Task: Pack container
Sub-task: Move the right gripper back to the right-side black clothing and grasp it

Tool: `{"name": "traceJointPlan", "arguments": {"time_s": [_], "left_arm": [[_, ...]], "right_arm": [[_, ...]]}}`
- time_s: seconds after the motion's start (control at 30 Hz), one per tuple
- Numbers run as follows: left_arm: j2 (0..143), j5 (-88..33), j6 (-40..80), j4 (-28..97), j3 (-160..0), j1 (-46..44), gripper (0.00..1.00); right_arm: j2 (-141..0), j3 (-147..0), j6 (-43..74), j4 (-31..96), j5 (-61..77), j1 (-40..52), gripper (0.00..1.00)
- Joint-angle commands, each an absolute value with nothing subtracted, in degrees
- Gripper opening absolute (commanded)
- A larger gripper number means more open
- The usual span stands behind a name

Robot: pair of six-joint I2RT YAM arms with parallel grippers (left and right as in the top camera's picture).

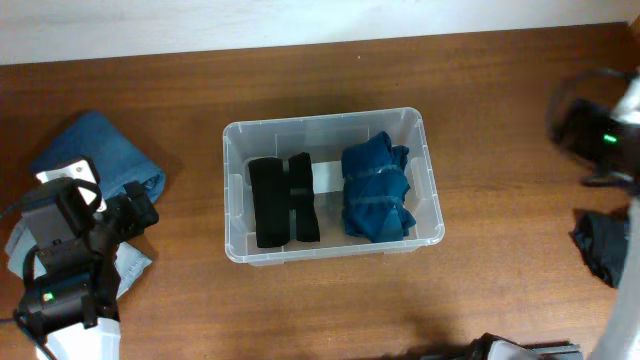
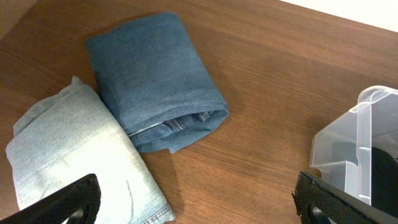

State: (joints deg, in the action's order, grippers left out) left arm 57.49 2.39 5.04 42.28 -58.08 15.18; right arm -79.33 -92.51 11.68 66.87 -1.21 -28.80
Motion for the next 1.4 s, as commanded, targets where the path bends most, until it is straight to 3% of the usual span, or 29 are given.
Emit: {"name": "traceJointPlan", "arguments": {"time_s": [0.0,0.13,0.33,0.8,0.87,1.0,1.13,1.37], "left_arm": [[57.43,2.79,5.56,42.06,-59.4,15.44,1.0],[57.43,2.79,5.56,42.06,-59.4,15.44,0.99],[57.43,2.79,5.56,42.06,-59.4,15.44,0.99],[57.43,2.79,5.56,42.33,-59.4,15.44,0.99],[57.43,2.79,5.56,42.3,-59.4,15.44,0.99],[57.43,2.79,5.56,42.3,-59.4,15.44,0.99],[57.43,2.79,5.56,42.3,-59.4,15.44,0.99],[57.43,2.79,5.56,42.28,-59.4,15.44,0.99]], "right_arm": [[-81.91,-82.11,13.02,61.28,2.42,-43.05,0.99],[-84.36,-69.78,14.11,51.31,13.5,-55.2,0.98],[-88.44,-56.77,18.76,39.22,15.18,-65.65,0.98],[-105.75,-54.54,15.44,25.19,23.27,-66.81,1.0],[-106.3,-54.54,15.44,24.67,26.09,-66.83,0.88],[-106.21,-54.57,15.27,22.2,33.56,-66.83,0.36],[-105.84,-54.98,15.25,22.06,40.32,-66.83,0.04],[-95.96,-64.2,8.99,30.41,54.02,-59.86,0.04]]}}
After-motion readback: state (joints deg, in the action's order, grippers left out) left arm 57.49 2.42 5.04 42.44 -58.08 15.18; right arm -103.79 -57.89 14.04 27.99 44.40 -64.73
